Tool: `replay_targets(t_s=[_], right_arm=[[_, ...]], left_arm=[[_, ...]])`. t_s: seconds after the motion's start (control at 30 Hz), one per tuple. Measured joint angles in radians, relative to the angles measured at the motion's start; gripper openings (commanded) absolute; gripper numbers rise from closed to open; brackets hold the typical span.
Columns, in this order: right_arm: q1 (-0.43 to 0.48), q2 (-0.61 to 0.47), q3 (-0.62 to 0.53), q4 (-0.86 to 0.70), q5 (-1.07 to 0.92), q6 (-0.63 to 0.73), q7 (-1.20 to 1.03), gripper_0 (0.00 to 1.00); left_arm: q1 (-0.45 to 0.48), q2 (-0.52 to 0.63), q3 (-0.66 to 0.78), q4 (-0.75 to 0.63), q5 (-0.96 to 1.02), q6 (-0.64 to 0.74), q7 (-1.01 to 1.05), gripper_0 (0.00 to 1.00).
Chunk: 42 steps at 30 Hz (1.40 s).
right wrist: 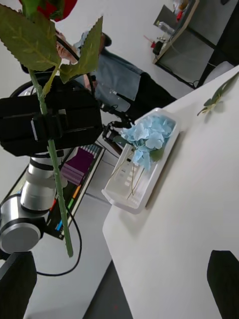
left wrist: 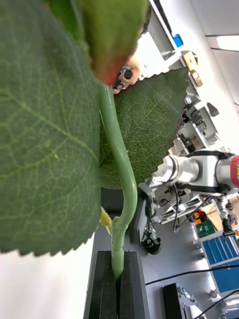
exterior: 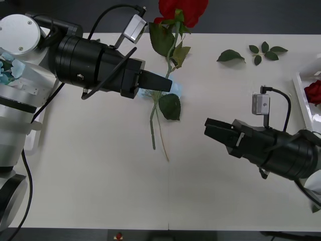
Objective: Put the red flowers into the right box and the blue flowers into the left box
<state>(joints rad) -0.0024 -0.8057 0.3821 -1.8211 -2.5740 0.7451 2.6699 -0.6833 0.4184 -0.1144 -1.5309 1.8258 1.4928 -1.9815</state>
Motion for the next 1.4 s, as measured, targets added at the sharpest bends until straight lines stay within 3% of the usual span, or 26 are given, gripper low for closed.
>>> replay_targets(t_s=[0.7, 0.97, 1.33, 1.4], right_arm=[[0.033, 0.201, 0.123, -0.052, 0.104, -0.152, 0.000, 1.00], [0.013, 0.218, 0.237, -0.081, 0.104, -0.241, 0.000, 1.00], [-0.027, 0.286, 0.256, -0.081, 0.104, -0.308, 0.000, 1.00], [-0.042, 0.291, 0.272, -0.081, 0.104, -0.329, 0.000, 0.95]], left_arm=[[0.000, 0.000, -0.004, 0.000, 0.000, -0.006, 0.000, 0.00], [0.000, 0.000, -0.004, 0.000, 0.000, -0.006, 0.000, 0.00], [0.000, 0.000, -0.004, 0.000, 0.000, -0.006, 0.000, 0.00], [0.000, 0.000, -0.004, 0.000, 0.000, -0.006, 0.000, 0.00]])
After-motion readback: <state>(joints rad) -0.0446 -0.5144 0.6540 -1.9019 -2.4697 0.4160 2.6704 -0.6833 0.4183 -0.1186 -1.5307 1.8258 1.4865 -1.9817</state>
